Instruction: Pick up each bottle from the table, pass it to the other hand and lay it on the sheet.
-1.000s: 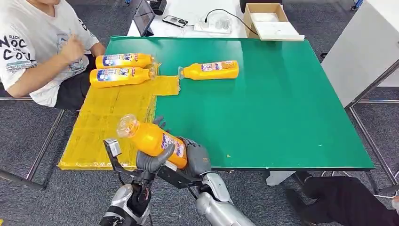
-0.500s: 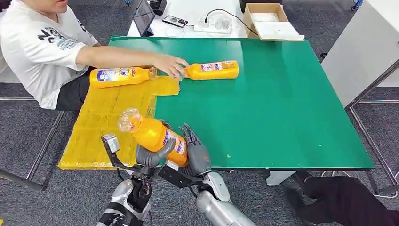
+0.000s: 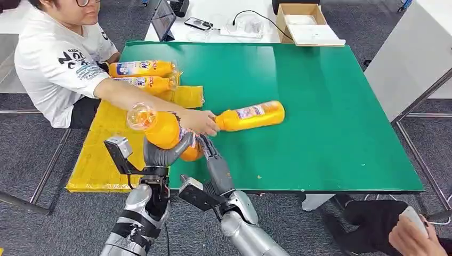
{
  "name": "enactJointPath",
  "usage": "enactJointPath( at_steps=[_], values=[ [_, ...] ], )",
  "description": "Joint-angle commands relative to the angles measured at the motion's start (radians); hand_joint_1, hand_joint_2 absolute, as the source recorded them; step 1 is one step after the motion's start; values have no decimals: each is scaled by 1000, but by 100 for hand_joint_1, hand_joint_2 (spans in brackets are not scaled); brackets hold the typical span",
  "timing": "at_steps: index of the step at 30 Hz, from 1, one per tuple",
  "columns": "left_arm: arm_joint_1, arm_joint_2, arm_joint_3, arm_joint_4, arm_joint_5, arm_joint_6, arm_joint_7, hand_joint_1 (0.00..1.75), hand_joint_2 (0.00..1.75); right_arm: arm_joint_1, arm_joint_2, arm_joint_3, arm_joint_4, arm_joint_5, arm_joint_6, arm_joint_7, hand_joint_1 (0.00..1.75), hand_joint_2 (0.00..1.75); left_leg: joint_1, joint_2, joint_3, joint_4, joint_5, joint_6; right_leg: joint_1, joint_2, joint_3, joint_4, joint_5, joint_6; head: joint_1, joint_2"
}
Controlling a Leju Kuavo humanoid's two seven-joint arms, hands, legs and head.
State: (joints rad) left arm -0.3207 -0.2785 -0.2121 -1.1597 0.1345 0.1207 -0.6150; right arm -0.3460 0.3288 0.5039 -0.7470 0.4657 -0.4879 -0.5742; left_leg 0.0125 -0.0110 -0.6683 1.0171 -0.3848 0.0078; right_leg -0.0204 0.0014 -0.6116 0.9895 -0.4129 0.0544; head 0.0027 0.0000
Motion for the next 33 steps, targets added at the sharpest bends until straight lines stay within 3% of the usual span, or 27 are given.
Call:
enactJointPath(
  at_steps=[1, 6, 8, 9, 12, 13, 19, 20, 23, 24, 25, 26, 29, 33],
  values=[
    [-225, 107, 122, 297, -377, 432, -83, 175, 175, 88, -85, -8, -356, -72, -26, -80, 0, 0, 0, 0, 5, 0, -2, 0, 1, -1, 6, 0, -2, -3, 0, 0],
    [-255, 127, 147, 372, -426, 460, -83, 175, 175, 112, -90, -26, -418, -90, -53, -87, 0, 0, 0, 0, 5, -1, -1, 0, 1, -1, 5, -1, -1, -2, 0, 0],
    [-278, 153, 153, 463, -618, 577, -33, 175, 175, 121, -82, -52, -434, -113, -119, -124, 0, 0, 0, 2, 5, 0, -1, 0, 1, 1, 5, -1, -1, -2, 0, 0],
    [-271, 133, 250, 455, -732, 577, -29, 175, 175, 128, -87, -53, -457, -131, -133, -124, 0, 0, 1, 2, 8, 0, -3, 0, 1, 0, 8, -1, -2, -3, 0, 0],
    [-285, 136, 388, 527, -956, 577, 11, 175, 175, 152, -95, -59, -544, -177, -210, -124, 0, 0, 1, 5, 11, -1, -4, 0, 1, 3, 10, -1, -3, -4, 0, 0],
    [-277, 151, 423, 524, -1138, 577, 82, 175, 175, 166, -90, -78, -579, -178, -210, -124, 0, 0, 0, 3, 6, 0, -2, 0, 1, 2, 6, -1, -1, -2, 0, 0],
    [-279, 182, 520, 595, -1377, 577, 153, 175, 175, 180, -76, -110, -631, -182, -210, -124, 0, 0, 1, 6, 12, 0, -5, -1, 2, 5, 10, 0, -4, -5, 0, 0],
    [-271, 194, 502, 585, -1452, 577, 199, 175, 175, 181, -77, -108, -641, -202, -210, -124, 0, 0, 0, 3, 5, 0, -2, 0, 1, 3, 5, 0, -2, -2, 0, 0],
    [-269, 218, 474, 616, -1540, 577, 239, 175, 175, 177, -80, -114, -653, -222, -210, -124, 0, 0, 0, 5, 5, 0, -2, 0, 1, 5, 4, 0, -1, -2, 0, 0],
    [-369, 237, 523, 658, -1575, 517, 230, 175, 175, 179, -82, -115, -656, -224, -210, -124, 0, 0, 1, 5, 6, 0, -3, 0, 2, 5, 5, 0, -2, -3, 0, 0],
    [-283, 199, 613, 649, -1609, 577, 159, 175, 175, 173, -83, -111, -650, -226, -210, -124, 0, 0, 1, 5, 9, 0, -4, 0, 2, 5, 7, 0, -3, -4, 0, 0],
    [-267, 216, 537, 629, -1703, 577, 233, 175, 175, 168, -89, -103, -648, -252, -210, -124, 0, 0, 2, 2, 0, 2, -1, 0, 2, 2, 0, 1, -1, -3, 0, 0],
    [-291, 257, 448, 755, -1660, 577, 258, 175, 175, 152, -103, -85, -631, -290, -209, -124, 0, 0, 0, 4, 5, -1, -2, 0, 1, 5, 4, -1, -1, -2, 1, 0],
    [-317, 273, 421, 843, -1659, 507, 256, 175, 175, 150, -102, -81, -620, -306, -202, -124, 0, 0, 1, 4, 8, 0, -3, 0, 1, 4, 8, -1, -2, -3, 1, 0]
  ],
)
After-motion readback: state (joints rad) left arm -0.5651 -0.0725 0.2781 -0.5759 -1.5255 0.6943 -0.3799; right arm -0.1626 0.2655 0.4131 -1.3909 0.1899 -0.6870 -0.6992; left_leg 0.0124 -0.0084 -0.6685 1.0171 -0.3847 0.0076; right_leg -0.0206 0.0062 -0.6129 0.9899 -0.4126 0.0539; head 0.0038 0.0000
